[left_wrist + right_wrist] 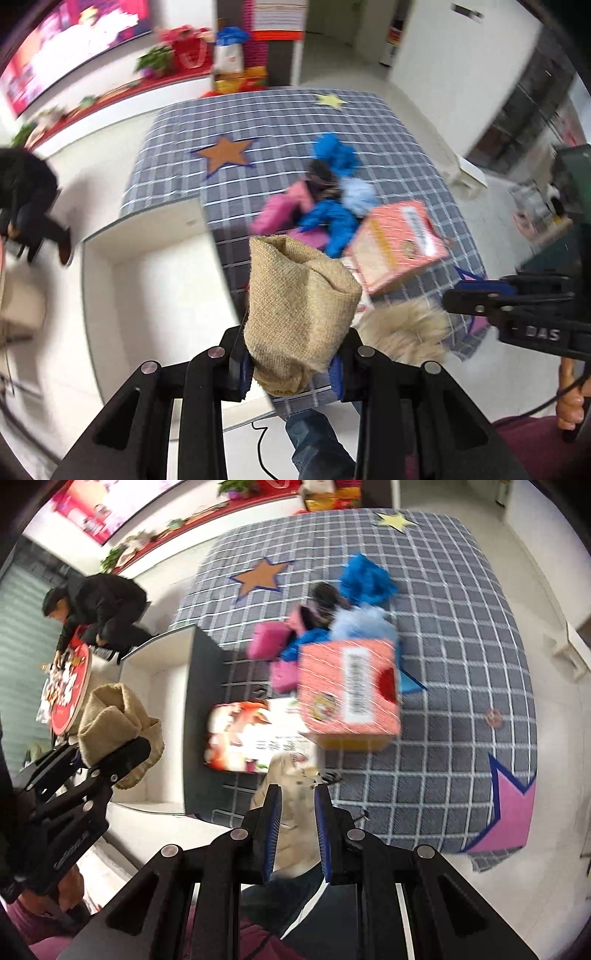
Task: Organize soft objects
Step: 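Lift both held items and carry them toward the white box, then open the left tool over the box while the right tool releases the scrunchie inside, then return both tools to the pile and reach for the pink sponge and fluffy plush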
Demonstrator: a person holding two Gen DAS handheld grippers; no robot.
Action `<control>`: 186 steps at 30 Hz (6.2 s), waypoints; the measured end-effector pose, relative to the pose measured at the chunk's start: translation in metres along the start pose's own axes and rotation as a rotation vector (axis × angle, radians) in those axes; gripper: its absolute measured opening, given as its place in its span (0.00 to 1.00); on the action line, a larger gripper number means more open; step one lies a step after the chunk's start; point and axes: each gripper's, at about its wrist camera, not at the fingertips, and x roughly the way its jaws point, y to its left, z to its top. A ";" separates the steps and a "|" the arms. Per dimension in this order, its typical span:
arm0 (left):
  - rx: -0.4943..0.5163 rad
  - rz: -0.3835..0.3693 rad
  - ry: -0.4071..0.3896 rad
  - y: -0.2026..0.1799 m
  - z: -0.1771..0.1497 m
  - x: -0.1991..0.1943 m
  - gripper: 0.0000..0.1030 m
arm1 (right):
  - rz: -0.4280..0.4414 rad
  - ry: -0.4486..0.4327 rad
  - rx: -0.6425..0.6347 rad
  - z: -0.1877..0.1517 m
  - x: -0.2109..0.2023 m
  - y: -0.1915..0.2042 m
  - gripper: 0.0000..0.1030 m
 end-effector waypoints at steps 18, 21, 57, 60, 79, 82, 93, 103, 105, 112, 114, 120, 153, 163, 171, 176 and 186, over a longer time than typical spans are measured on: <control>-0.279 0.120 -0.046 0.101 -0.034 0.001 0.34 | 0.055 -0.046 -0.207 0.057 0.000 0.090 0.20; -0.304 0.137 -0.033 0.113 -0.041 0.006 0.34 | 0.066 -0.039 -0.199 0.062 0.001 0.091 0.20; -0.410 0.236 0.141 0.147 -0.064 0.062 0.34 | -0.032 0.172 -0.241 0.004 0.105 0.071 0.23; -0.428 0.233 0.143 0.150 -0.066 0.062 0.34 | 0.004 0.125 -0.281 0.021 0.085 0.098 0.23; -0.474 0.227 0.156 0.162 -0.070 0.064 0.34 | 0.058 0.133 -0.393 0.032 0.094 0.181 0.23; -0.479 0.228 0.159 0.163 -0.071 0.065 0.34 | 0.061 0.133 -0.398 0.032 0.094 0.185 0.23; -0.477 0.224 0.142 0.164 -0.073 0.063 0.47 | 0.071 0.143 -0.425 0.035 0.099 0.198 0.23; -0.538 0.051 -0.030 0.180 -0.081 0.034 0.90 | 0.081 0.111 -0.350 0.053 0.082 0.180 0.99; -0.535 -0.004 -0.076 0.181 -0.076 0.024 1.00 | 0.064 0.100 -0.331 0.057 0.071 0.170 0.99; -0.399 -0.165 -0.199 0.156 -0.016 0.000 1.00 | 0.001 -0.022 -0.129 0.077 0.008 0.099 0.99; -0.318 -0.140 -0.173 0.136 0.004 0.005 1.00 | -0.015 -0.051 -0.062 0.085 -0.008 0.074 0.99; -0.083 0.013 -0.037 0.075 0.051 0.057 1.00 | -0.101 -0.073 0.131 0.111 -0.028 -0.017 0.99; -0.042 0.320 0.328 0.091 0.195 0.272 1.00 | -0.256 0.324 0.208 0.212 0.152 -0.200 0.99; -0.118 0.234 0.419 0.076 0.185 0.294 1.00 | -0.215 0.231 0.234 0.191 0.131 -0.216 0.99; -0.155 0.231 0.476 0.062 0.177 0.320 1.00 | -0.344 0.234 0.072 0.202 0.166 -0.181 0.99; -0.191 0.221 0.508 0.067 0.172 0.337 1.00 | -0.353 0.292 0.075 0.196 0.201 -0.180 0.99; -0.290 0.128 0.502 0.086 0.162 0.351 1.00 | -0.262 0.279 0.131 0.185 0.209 -0.183 1.00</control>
